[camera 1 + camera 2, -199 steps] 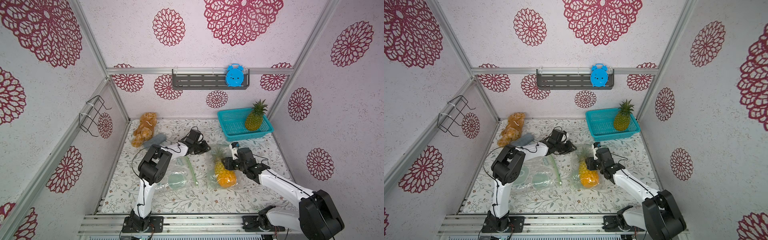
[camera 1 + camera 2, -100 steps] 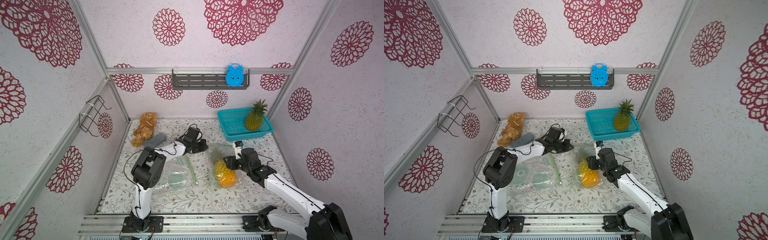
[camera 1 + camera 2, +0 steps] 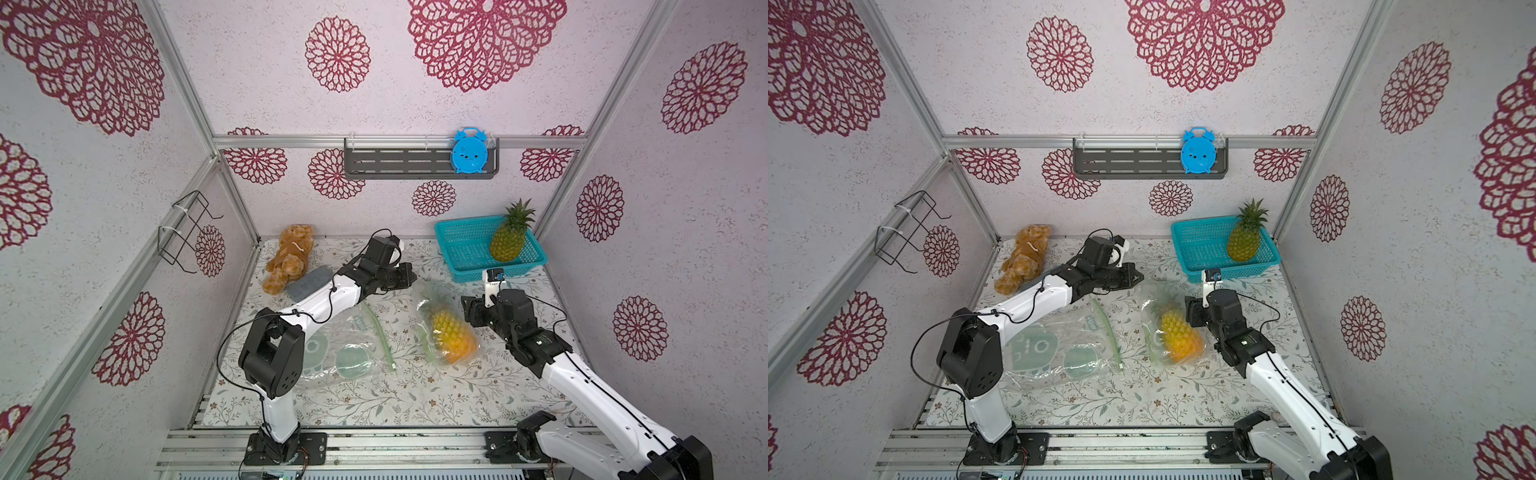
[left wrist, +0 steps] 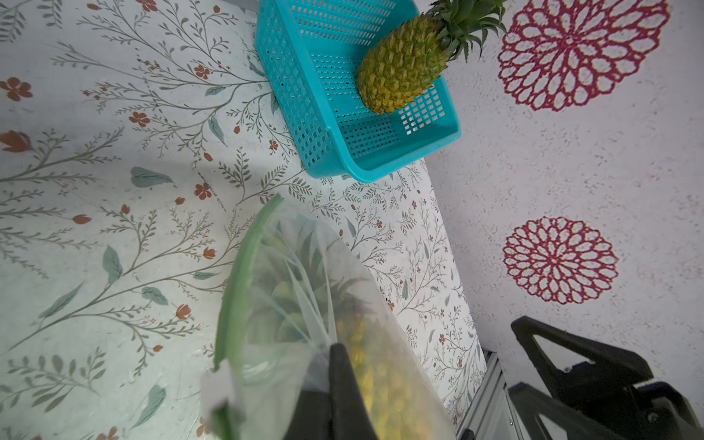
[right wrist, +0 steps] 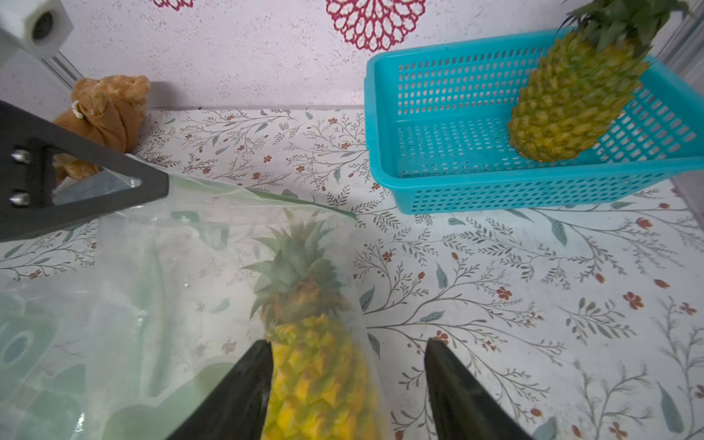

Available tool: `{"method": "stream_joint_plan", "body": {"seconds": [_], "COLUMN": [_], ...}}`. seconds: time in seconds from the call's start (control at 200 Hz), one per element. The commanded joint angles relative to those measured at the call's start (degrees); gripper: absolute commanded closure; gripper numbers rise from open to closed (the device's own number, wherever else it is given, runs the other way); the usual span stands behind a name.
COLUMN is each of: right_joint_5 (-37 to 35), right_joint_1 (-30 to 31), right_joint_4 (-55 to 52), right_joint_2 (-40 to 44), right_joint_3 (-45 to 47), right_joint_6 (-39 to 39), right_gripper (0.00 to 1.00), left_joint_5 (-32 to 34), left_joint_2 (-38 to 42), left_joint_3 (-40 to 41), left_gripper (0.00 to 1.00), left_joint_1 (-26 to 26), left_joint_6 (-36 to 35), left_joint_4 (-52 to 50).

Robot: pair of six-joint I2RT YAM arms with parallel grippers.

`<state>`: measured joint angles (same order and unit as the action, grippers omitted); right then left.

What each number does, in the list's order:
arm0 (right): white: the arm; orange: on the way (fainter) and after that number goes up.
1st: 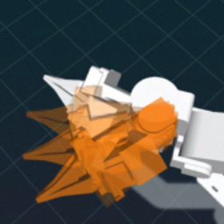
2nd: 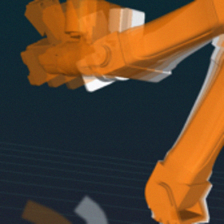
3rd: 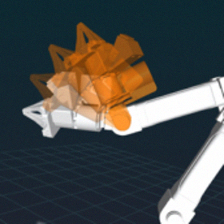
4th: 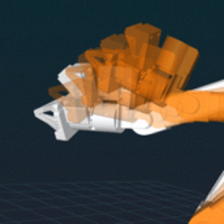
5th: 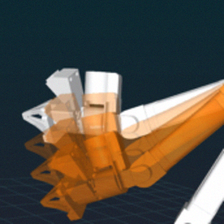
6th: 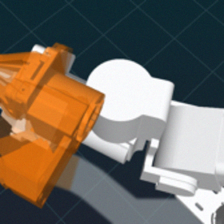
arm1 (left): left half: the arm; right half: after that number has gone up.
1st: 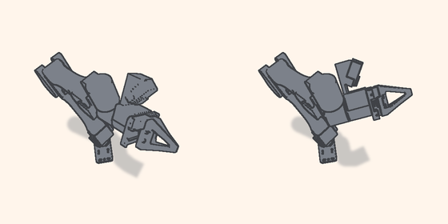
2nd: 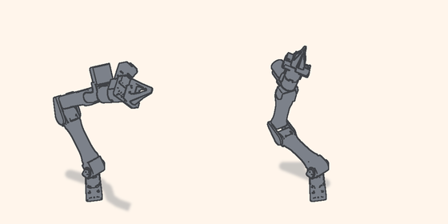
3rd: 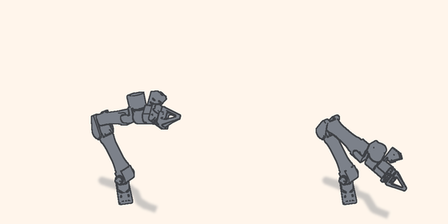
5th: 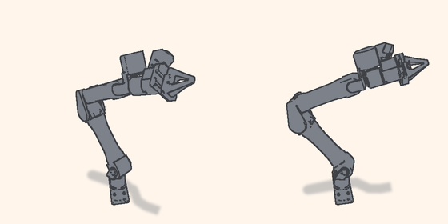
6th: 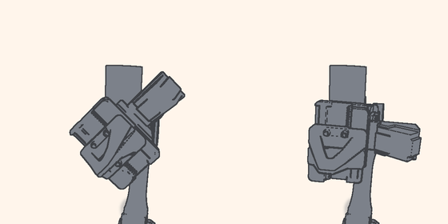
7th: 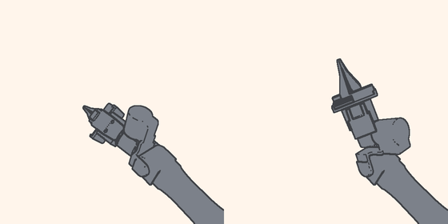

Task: Open the zip-top bag and take out the pineapple
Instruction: Pick up the zipper food storage bag at the center of the board.

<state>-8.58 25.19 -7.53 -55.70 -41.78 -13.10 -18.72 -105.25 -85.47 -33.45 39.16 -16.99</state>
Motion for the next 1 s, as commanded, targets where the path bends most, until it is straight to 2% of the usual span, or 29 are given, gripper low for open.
{"method": "stream_joint_plan", "body": {"seconds": [0.0,0.17,0.39,0.605,0.795,0.996], "right_joint_5": [0.58,4.69,12.29,17.78,24.49,33.14], "right_joint_1": [-2.16,-6.59,-12.38,-14.63,-15.7,-17.32], "right_joint_4": [3.55,4.5,5.07,5.4,4.85,3.9], "right_joint_2": [2.17,1.66,-0.08,-1.01,-1.66,-3.7], "right_joint_3": [-1.01,-2.38,-4.54,-6.08,-6.73,-8.54], "right_joint_6": [5.2,7.06,8.34,9.54,13.18,19.41], "right_gripper": [0.32,0.32,0.32,0.31,0.31,0.31], "left_joint_5": [0.61,0.7,0.35,-0.72,-3.68,-3.79], "left_joint_2": [2.98,3.83,2.59,0.59,0.74,4.48], "left_joint_3": [-2.63,-5.39,-13.28,-19.32,-19.1,-13.12], "left_gripper": [1.0,1.0,1.0,1.0,1.0,1.0], "left_joint_1": [0.05,0.06,-0.13,-0.98,-2.52,-4.16], "left_joint_6": [-2.1,-3.02,-5.65,-7.83,-11.59,-17.22], "left_joint_4": [-0.8,-2.46,-7.23,-11.66,-14.14,-14.46]}}
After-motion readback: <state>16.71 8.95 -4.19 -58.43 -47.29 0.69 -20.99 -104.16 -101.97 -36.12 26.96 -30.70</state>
